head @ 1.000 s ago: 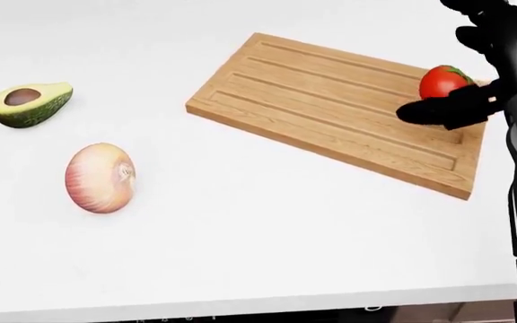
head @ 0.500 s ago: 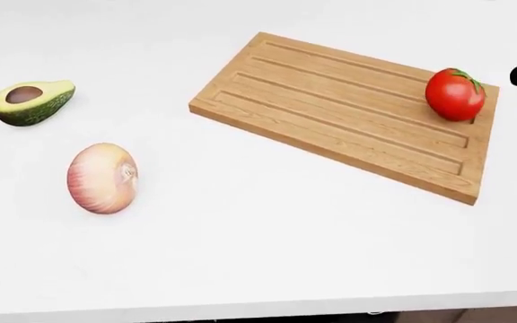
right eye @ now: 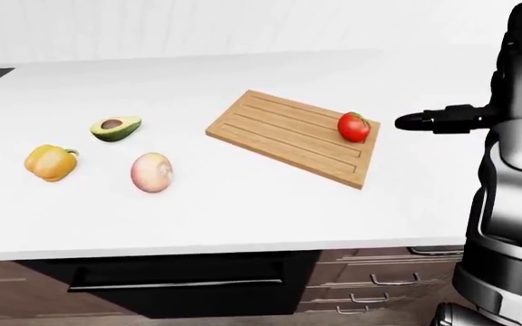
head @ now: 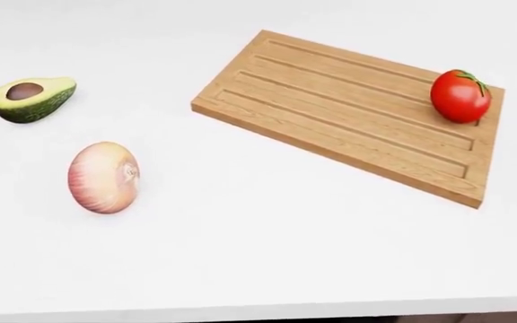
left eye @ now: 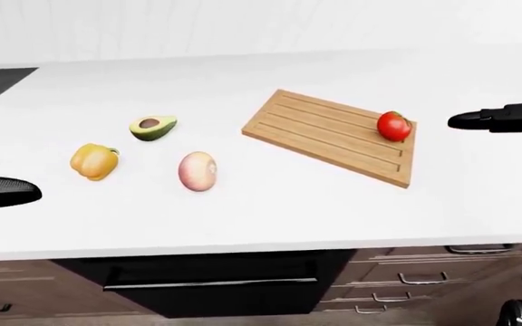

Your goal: Place the avocado, onion, tomato and bell pepper on the cutting board.

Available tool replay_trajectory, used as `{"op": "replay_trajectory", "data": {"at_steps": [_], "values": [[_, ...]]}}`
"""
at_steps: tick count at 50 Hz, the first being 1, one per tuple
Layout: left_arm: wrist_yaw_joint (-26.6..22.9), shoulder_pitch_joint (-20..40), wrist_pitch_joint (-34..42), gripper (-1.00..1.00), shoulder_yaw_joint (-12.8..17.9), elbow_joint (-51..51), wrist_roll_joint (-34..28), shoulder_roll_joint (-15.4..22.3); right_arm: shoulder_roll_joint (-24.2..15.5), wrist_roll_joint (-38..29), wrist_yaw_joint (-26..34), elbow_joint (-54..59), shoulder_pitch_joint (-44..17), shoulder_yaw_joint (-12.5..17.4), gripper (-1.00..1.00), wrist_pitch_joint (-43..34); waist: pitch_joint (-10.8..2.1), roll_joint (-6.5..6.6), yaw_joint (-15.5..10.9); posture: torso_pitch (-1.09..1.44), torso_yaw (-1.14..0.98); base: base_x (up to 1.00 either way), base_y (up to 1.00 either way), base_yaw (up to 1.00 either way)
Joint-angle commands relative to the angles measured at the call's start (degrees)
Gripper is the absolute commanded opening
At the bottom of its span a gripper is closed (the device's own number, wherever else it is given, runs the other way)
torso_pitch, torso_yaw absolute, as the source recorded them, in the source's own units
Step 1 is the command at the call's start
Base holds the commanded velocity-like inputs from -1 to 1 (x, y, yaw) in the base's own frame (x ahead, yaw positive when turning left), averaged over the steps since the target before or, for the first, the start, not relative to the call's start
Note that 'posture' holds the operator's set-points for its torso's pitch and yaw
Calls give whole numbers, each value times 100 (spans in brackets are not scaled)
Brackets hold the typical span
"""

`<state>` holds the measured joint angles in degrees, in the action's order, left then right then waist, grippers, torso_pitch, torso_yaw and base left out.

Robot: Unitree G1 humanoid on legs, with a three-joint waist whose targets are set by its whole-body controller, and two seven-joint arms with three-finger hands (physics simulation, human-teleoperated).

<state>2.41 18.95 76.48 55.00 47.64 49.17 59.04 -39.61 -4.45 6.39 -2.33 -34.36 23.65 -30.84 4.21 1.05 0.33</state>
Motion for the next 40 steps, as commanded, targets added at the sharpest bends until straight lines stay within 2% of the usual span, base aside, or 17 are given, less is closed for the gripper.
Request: {"op": "replay_trajectory", "data": {"at_steps": [1, 7, 16, 27, 32, 37, 40], "values": [[-104, 45, -37, 100, 33, 120, -71, 43, -124, -30, -50, -195, -142, 101, 100, 161, -109, -19, 7, 0, 0, 0, 0, 0], [-493, 19, 88, 100, -64, 465, -343, -121, -100, -56, -43, -183, -134, 86, 100, 192, -110, -24, -2, 0, 0, 0, 0, 0], [-761, 379, 435, 100, -553, 904, -746, -623, -36, -105, -80, -93, -213, -3, 100, 229, -121, -53, -9, 0, 0, 0, 0, 0], [-975, 874, 643, 100, -1506, 1193, -1545, -1201, -14, -116, -60, -97, -146, 32, 100, 290, -141, -95, -23, 0, 0, 0, 0, 0], [-1144, 942, 477, 100, -2103, 1176, -2178, -1525, -2, -110, -56, -125, -116, 47, 100, 286, -158, -117, -28, 0, 0, 0, 0, 0], [-1293, 922, 84, 100, -2780, 983, -2977, -1973, 37, -147, -78, -127, -125, 4, 100, 291, -179, -142, -35, 0, 0, 0, 0, 0], [-1452, 939, -33, 100, -3085, 914, -3397, -2285, 66, -170, -94, -114, -120, -11, 100, 309, -199, -159, -41, 0, 0, 0, 0, 0]]}}
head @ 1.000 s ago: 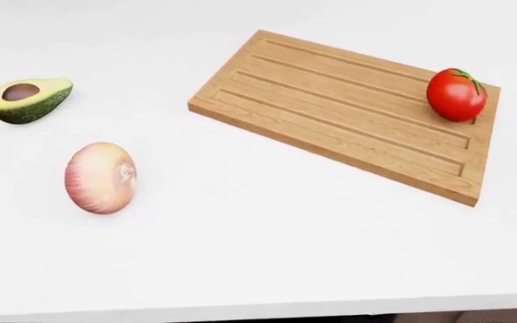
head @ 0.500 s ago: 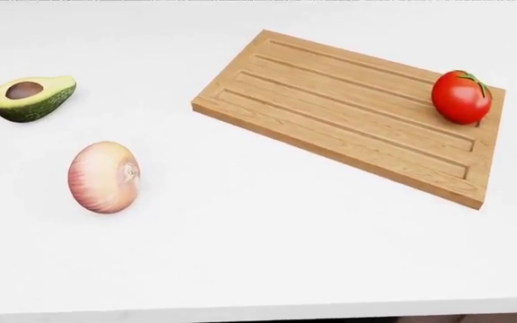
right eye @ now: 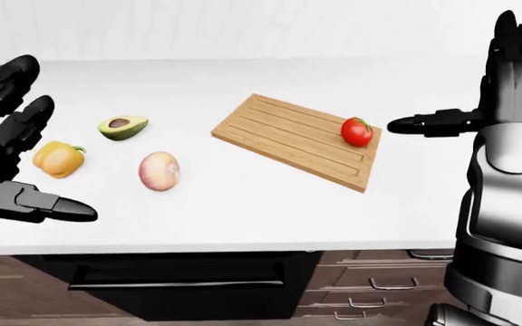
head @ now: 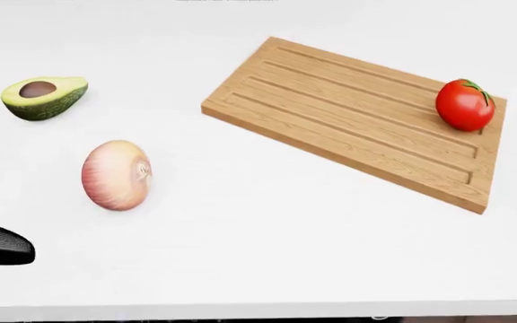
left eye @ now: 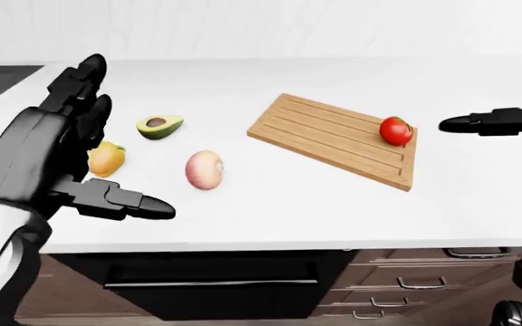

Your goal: Place the avocado, onion, tomato and bell pepper on the cutting board.

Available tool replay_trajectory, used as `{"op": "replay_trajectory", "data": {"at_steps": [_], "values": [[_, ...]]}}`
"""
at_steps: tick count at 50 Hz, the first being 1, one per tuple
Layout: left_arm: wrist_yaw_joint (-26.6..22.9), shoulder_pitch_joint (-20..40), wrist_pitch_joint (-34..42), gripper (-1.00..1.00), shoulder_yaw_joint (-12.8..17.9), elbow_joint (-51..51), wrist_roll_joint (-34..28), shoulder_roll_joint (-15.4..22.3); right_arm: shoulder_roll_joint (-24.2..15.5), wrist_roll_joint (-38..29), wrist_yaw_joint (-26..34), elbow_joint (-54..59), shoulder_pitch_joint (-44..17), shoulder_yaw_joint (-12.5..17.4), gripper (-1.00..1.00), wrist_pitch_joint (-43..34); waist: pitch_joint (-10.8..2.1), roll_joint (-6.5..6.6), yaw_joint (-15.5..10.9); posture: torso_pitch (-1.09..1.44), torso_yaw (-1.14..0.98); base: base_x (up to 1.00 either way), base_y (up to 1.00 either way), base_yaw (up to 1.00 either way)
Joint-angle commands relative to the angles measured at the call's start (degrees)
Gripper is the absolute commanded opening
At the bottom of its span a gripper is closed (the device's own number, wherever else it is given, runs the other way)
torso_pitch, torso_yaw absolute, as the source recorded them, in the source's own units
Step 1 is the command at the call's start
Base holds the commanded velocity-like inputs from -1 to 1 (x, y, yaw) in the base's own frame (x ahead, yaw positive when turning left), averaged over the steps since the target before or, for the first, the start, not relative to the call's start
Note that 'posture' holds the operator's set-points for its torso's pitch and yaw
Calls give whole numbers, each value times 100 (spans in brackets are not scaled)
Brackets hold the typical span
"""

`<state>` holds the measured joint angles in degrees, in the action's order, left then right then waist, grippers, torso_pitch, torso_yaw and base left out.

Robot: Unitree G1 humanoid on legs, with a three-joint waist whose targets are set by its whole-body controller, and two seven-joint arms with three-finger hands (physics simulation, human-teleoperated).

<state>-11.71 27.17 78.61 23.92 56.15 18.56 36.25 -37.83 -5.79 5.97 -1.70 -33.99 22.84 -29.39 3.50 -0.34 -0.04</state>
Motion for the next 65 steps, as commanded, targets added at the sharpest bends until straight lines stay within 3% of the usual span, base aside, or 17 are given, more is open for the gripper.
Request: {"op": "replay_trajectory", "data": {"at_steps": [1, 12, 18, 30, 36, 37, 51, 65], "values": [[-76, 110, -276, 100, -45, 52, -454, -52, -106, -40, -55, -174, -159, 70, 100, 167, -132, -27, -5, 0, 0, 0, 0, 0], [-646, 232, -574, 100, -821, -165, -1774, -774, -96, -25, -45, -161, -99, 104, 100, 215, -170, -95, -26, 0, 0, 0, 0, 0], [-793, 401, -1054, 100, -1477, -654, -2431, -1227, -80, -31, -53, -160, -98, 91, 100, 225, -192, -130, -45, 0, 0, 0, 0, 0], [-1242, 993, -1573, 100, -1925, -1530, -3261, -1802, -90, -16, -36, -127, -76, 107, 100, 284, -211, -197, -57, 0, 0, 0, 0, 0], [-1339, 1007, -1595, 100, -1920, -1548, -3388, -1865, -89, -17, -35, -126, -76, 108, 100, 285, -225, -214, -56, 0, 0, 0, 0, 0], [-1295, 1183, -1836, 100, -1957, -1940, -3388, -1976, -84, -19, -37, -135, -71, 106, 100, 290, -224, -215, -55, 0, 0, 0, 0, 0], [-1424, 613, -2567, 100, -2207, -2468, -3808, -2581, -6, -52, -43, -117, -27, 86, 100, 349, -251, -261, -75, 0, 0, 0, 0, 0], [-1397, 312, -3098, 100, -2189, -2963, -4010, -2699, 33, -95, -64, -99, -47, 42, 100, 363, -275, -272, -81, 0, 0, 0, 0, 0]]}}
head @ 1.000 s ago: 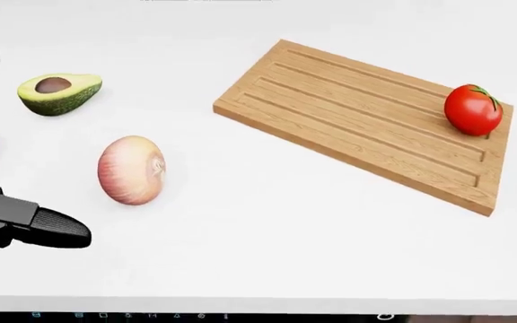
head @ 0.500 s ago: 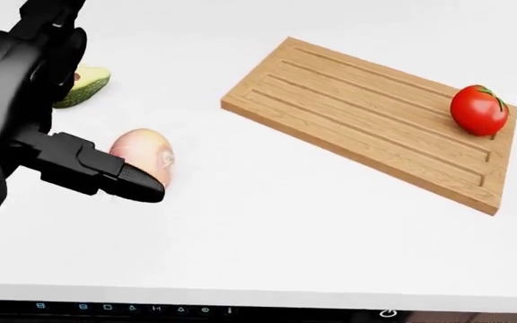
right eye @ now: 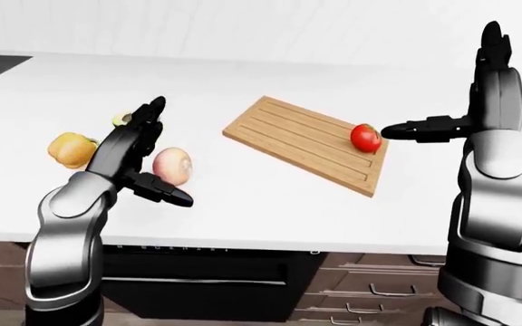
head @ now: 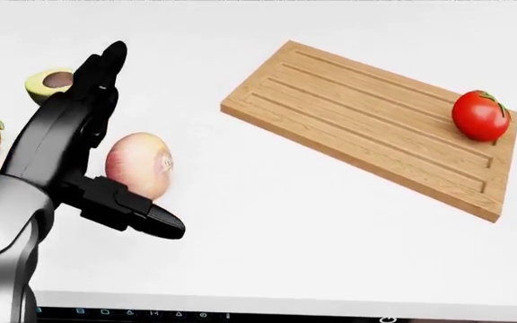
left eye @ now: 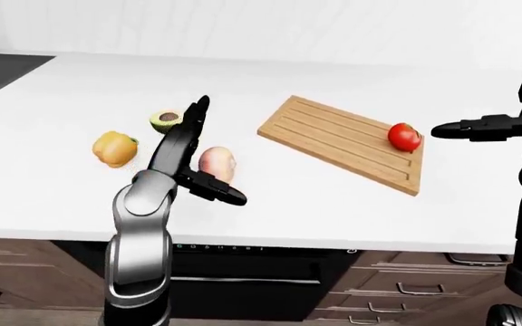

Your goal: Place the avocado, onion, tomato and bell pepper on the cutting board.

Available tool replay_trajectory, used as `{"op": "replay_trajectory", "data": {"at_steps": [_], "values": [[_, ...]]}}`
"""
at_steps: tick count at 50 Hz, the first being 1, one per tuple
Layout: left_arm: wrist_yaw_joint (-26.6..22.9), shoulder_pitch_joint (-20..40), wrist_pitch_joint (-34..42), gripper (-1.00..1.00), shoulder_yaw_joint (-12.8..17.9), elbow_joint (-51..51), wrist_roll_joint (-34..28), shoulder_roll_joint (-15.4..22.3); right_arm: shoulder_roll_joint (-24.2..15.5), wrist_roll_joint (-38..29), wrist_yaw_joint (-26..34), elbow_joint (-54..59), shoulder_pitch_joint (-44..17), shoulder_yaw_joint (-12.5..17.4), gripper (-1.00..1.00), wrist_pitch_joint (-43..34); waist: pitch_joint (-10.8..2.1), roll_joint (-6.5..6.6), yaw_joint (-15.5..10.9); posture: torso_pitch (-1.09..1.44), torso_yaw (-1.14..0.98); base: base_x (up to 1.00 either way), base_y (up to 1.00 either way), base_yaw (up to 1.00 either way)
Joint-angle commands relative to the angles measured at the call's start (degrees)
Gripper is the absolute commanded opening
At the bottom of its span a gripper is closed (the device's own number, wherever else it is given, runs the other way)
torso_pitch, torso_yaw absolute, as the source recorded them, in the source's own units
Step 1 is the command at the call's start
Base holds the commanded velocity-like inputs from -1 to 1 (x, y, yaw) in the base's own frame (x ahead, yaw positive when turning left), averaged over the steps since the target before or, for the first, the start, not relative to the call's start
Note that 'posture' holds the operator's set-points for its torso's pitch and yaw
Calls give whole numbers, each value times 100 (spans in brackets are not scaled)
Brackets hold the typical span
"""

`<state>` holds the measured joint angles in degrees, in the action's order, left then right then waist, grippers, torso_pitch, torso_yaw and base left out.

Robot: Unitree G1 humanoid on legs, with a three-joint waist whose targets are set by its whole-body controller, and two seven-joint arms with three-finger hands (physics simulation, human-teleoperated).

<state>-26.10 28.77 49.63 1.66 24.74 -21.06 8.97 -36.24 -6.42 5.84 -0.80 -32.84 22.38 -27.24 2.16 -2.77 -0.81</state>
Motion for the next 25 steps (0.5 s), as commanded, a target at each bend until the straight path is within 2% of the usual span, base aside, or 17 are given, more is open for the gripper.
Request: {"op": "replay_trajectory", "data": {"at_steps": [1, 7, 10, 17, 18, 25], "values": [[43, 154, -184, 100, 50, 174, -49, 12, -125, -35, -50, -183, -161, 89, 100, 150, -143, -28, -3, 0, 0, 0, 0, 0], [51, 76, -250, 98, 50, 81, -66, -7, -124, -39, -38, -173, -175, 89, 100, 150, -144, -25, -2, 0, 0, 0, 0, 0], [52, 54, -306, 82, 16, 0, -105, -20, -126, -41, -40, -159, -193, 82, 100, 150, -144, -24, -2, 0, 0, 0, 0, 0], [-8, 3, -358, 73, -31, -89, -245, -48, -146, -17, -29, -155, -165, 108, 100, 187, -144, -27, -2, 0, 0, 0, 0, 0], [-10, 1, -356, 60, -40, -95, -269, -55, -146, -11, -29, -161, -159, 115, 100, 186, -144, -29, -2, 0, 0, 0, 0, 0], [-47, -89, -442, 45, -44, -131, -335, -88, -159, -10, -24, -174, -156, 115, 100, 195, -146, -31, 2, 0, 0, 0, 0, 0]]}}
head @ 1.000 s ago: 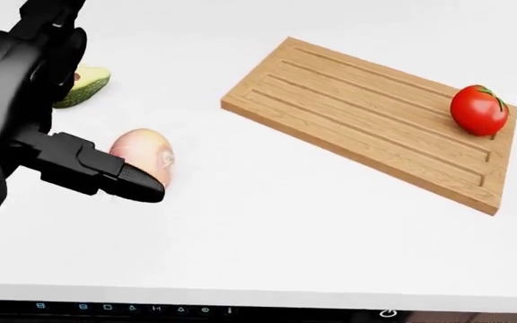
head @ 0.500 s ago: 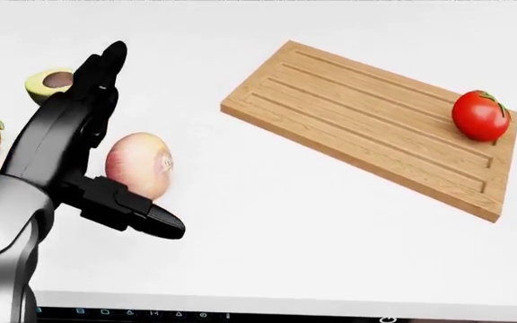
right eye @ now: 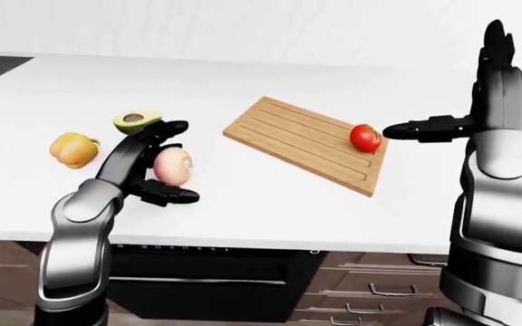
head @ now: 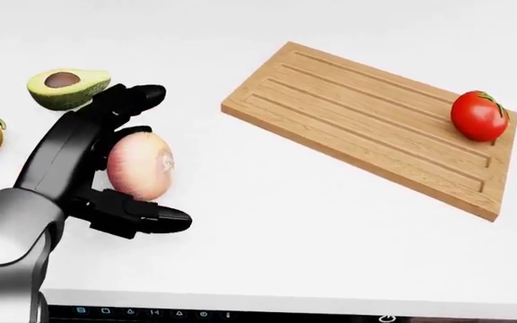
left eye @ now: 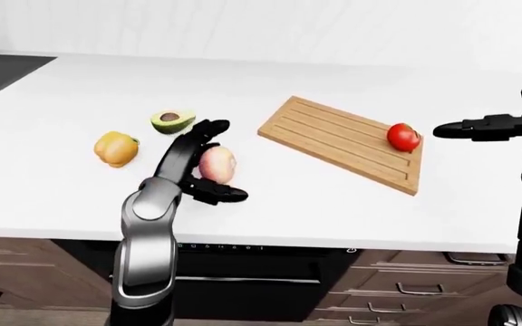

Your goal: Place the avocado, onion, tomato and bell pepper on the cutting board.

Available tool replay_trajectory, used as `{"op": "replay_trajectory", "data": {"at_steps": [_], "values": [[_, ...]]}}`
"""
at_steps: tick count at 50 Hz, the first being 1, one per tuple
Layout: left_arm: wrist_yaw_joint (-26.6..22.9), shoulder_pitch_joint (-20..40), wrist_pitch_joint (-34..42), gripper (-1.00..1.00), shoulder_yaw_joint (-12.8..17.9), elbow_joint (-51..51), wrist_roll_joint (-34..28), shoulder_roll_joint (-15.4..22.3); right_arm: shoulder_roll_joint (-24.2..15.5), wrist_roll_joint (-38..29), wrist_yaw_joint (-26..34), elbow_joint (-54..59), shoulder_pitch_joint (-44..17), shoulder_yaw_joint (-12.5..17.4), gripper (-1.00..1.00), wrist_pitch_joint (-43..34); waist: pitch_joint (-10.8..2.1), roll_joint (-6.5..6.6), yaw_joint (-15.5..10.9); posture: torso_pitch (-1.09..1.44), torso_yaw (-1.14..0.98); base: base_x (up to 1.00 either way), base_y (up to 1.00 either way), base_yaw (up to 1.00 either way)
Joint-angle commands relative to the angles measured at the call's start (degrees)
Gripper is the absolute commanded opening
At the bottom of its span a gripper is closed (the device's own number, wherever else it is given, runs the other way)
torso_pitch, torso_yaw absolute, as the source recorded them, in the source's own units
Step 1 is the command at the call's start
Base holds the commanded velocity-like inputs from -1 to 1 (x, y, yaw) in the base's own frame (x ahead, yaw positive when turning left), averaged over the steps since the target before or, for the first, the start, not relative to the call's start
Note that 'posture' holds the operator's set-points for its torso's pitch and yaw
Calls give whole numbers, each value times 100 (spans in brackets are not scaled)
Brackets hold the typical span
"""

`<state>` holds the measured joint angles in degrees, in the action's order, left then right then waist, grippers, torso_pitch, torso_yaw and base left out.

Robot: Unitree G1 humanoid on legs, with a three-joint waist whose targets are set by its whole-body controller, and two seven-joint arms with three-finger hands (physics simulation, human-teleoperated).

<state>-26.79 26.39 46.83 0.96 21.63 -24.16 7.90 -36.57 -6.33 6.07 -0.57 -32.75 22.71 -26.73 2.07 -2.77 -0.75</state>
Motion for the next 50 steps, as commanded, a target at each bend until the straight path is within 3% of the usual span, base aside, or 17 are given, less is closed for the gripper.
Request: {"op": "replay_trajectory", "data": {"at_steps": [1, 7, 12, 27, 35, 46, 50], "values": [[11, 123, -184, 40, 10, 180, -37, 9, -129, -18, -48, -197, -167, 86, 100, 141, -138, -32, -3, 0, 0, 0, 0, 0], [-20, 99, -176, 18, -8, 188, -101, -28, -116, -21, -57, -197, -162, 75, 100, 149, -146, -30, -6, 0, 0, 0, 0, 0], [-26, 102, -182, -29, -34, 179, -127, -75, -104, -42, -63, -197, -168, 59, 100, 154, -158, -30, -6, 0, 0, 0, 0, 0], [-194, 314, -29, -63, -195, 207, -294, -167, -108, -29, -51, -193, -148, 78, 100, 181, -176, -37, -16, 0, 0, 0, 0, 0], [-615, 1632, 485, -62, -458, -52, -619, -297, -122, -17, -41, -170, -168, 75, 100, 204, -128, -88, -39, 0, 0, 0, 0, 0], [-311, 3043, -274, -65, -513, -1955, -273, -922, -103, -28, -63, -143, -173, 57, 100, 229, -105, -186, -63, 0, 0, 0, 0, 0], [3, 3736, -814, -65, -414, -3132, 80, -1092, -86, -48, -57, -148, -193, 27, 100, 229, -95, -226, -59, 0, 0, 0, 0, 0]]}}
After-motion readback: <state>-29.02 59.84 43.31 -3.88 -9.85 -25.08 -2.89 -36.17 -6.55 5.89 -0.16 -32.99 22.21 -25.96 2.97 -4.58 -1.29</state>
